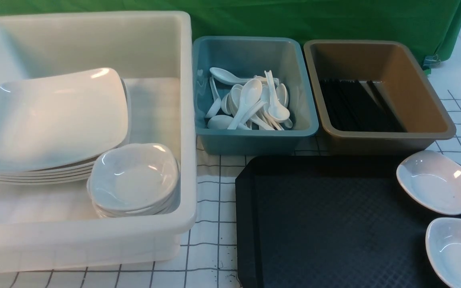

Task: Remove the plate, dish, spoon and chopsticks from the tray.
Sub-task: Use the left arm to put the plate into the large storage box on the left, then use the right arm to grab a small plate from the dinner plate, then use the right arm to put the small plate into the large storage box on the left

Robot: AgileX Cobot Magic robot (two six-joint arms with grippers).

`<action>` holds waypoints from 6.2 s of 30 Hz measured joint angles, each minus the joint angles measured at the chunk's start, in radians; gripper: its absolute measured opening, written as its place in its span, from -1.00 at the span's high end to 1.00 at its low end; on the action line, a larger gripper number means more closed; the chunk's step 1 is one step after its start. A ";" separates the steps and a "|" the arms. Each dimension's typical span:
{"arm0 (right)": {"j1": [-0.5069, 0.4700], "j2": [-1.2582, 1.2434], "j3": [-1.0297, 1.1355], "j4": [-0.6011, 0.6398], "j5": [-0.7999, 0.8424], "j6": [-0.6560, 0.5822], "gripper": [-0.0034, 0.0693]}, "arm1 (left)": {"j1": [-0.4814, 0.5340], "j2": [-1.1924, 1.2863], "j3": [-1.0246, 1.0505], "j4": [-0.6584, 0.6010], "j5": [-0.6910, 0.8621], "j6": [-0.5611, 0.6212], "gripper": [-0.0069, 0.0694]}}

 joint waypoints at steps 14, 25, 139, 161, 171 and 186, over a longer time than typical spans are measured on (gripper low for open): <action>0.000 0.000 0.000 0.000 0.007 0.000 0.49 | -0.064 0.006 -0.001 -0.016 0.124 0.031 0.84; 0.000 0.000 0.000 0.001 0.060 0.000 0.60 | -0.078 0.145 -0.002 0.009 0.051 0.040 0.83; 0.000 1.260 0.162 -0.373 -0.126 0.523 -0.15 | -0.690 -0.312 -0.071 0.013 0.565 -0.003 0.82; 0.242 0.831 0.112 -0.191 0.102 0.391 0.80 | -0.688 -0.312 -0.070 0.076 0.498 -0.001 0.81; 0.374 0.689 -0.186 -0.033 0.002 0.205 0.80 | -0.416 -0.312 -0.070 -0.036 0.463 0.035 0.81; 0.590 1.305 -0.599 0.080 -0.344 -0.524 0.80 | 0.135 -0.312 -0.070 -0.373 0.573 0.218 0.81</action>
